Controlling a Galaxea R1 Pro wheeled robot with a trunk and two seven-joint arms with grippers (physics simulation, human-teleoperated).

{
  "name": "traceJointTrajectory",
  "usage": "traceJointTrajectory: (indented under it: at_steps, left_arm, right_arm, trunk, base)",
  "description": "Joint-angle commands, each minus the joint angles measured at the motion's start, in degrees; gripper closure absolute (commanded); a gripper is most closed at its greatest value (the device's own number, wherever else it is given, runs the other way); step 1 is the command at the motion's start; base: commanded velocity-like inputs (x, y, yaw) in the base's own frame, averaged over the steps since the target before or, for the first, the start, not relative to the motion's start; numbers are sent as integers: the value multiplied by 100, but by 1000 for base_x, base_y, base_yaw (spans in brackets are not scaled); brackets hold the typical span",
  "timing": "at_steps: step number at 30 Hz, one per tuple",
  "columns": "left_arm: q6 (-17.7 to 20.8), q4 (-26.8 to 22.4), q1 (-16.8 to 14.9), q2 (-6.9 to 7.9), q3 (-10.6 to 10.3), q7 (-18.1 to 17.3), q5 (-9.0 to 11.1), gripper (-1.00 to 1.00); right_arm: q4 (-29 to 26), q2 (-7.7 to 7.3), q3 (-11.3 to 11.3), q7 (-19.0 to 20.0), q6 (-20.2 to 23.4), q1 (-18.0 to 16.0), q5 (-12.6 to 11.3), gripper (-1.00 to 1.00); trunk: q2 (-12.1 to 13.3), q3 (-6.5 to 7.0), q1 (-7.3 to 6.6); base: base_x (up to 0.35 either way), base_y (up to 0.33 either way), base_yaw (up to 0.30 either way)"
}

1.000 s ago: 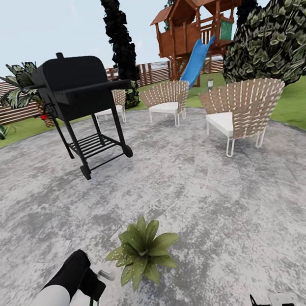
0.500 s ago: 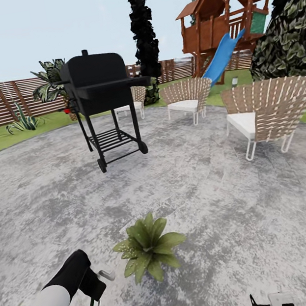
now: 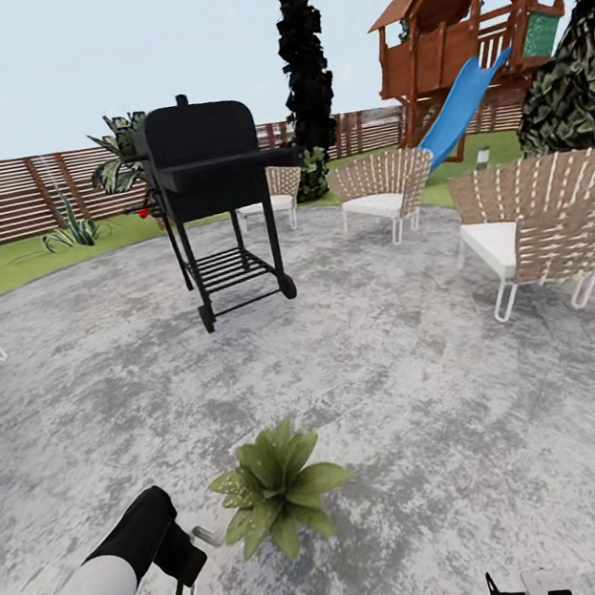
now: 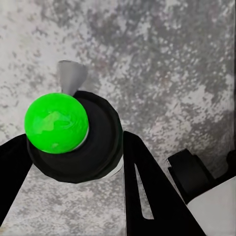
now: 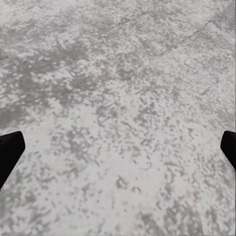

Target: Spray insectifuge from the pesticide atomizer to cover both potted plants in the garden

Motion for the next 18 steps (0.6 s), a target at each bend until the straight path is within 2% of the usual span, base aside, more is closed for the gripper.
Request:
traceJointTrajectory:
  at_steps: [1,7,13,18]
  left_arm:
    - [33,-7,-12,-7,47,-41,-46,100]
    - [48,-4,-369,-63,37,-159,-74,100]
    - [42,2,-335,-55,28,-303,-108,100]
    - [42,2,-329,-51,28,-306,-109,100]
  right_arm:
    - [9,-1,-21,-42,-14,-4,62,-100]
    - [9,-1,-22,-42,-14,-4,62,-100]
    - [9,-1,-22,-42,-14,-4,62,-100]
    - [9,-1,-23,-42,-14,-4,62,-100]
  trunk:
    - [-2,-6,1]
    - [-2,-6,1]
    - [-2,-6,1]
    - [-2,-6,1]
  base:
    - [185,-240,276]
    - [160,-226,276]
    - [23,-43,84]
    - [1,-1,248]
